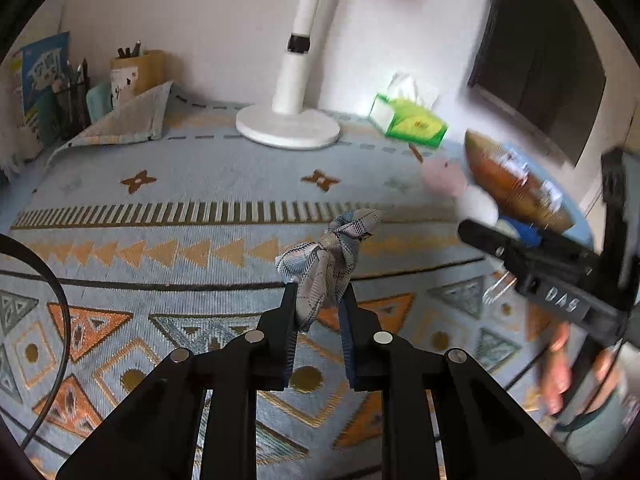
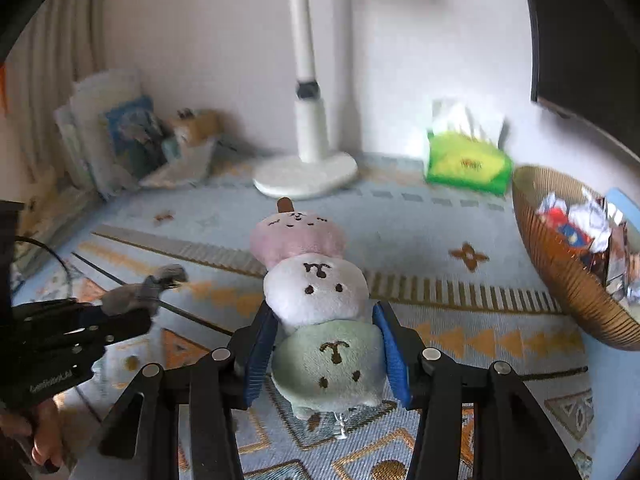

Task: Organize objects
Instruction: 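Lift the plaid bow and pastel plush off the rug, then carry the plaid bow and pastel plush over the woven tray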

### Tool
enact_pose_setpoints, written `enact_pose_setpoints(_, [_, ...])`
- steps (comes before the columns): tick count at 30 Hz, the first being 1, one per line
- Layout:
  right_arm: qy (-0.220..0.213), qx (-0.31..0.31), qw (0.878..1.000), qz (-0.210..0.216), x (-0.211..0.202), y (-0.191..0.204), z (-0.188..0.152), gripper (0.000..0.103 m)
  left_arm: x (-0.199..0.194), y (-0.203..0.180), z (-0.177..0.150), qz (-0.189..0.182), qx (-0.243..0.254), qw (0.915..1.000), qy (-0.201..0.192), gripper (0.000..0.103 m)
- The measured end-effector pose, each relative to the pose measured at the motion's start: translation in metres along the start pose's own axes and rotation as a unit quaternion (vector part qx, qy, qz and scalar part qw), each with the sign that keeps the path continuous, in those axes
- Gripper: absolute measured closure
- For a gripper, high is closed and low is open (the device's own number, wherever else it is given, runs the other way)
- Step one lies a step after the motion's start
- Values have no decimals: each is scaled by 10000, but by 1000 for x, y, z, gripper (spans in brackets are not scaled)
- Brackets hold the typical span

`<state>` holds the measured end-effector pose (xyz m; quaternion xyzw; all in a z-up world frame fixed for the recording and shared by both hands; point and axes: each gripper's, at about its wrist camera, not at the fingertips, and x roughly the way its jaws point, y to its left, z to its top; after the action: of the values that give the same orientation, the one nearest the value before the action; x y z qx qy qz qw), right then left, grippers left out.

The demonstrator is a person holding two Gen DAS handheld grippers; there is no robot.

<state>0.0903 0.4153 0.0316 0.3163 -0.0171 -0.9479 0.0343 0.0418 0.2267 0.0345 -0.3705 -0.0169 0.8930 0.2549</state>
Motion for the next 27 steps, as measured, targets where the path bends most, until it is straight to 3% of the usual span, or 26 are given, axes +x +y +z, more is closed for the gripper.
enact_pose_setpoints(6, [-26, 393, 9992, -88, -6, -11, 3, 55, -29, -9, 27, -451, 25, 9982, -384, 87])
enact_pose_setpoints(8, [41, 937, 9951, 320, -13, -22, 2, 55, -35, -19, 38, -573, 116, 9971, -477, 87])
enact_pose_setpoints(10, [40, 1173, 9922, 429, -23, -30, -1, 55, -38, -31, 50, -724, 211, 9958, -513, 87])
enact_pose_setpoints(14, [-375, 1230, 9915, 204, -72, -50, 14, 55, -44, -72, 83, -906, 635, 9912, -724, 87])
enact_pose_setpoints(18, [-1058, 1260, 9849, -535, -137, -91, 44, 54, -41, -132, 123, -1175, 1034, 9826, -997, 87])
enact_pose_setpoints(24, [-1261, 2177, 9651, -729, -197, -173, 74, 54, -7, -211, 165, -1529, 1339, 9739, -1010, 87])
enact_pose_setpoints(27, [-1414, 2099, 9579, -1352, -210, -191, 83, 54, 12, -237, 178, -1656, 1357, 9716, -1009, 87])
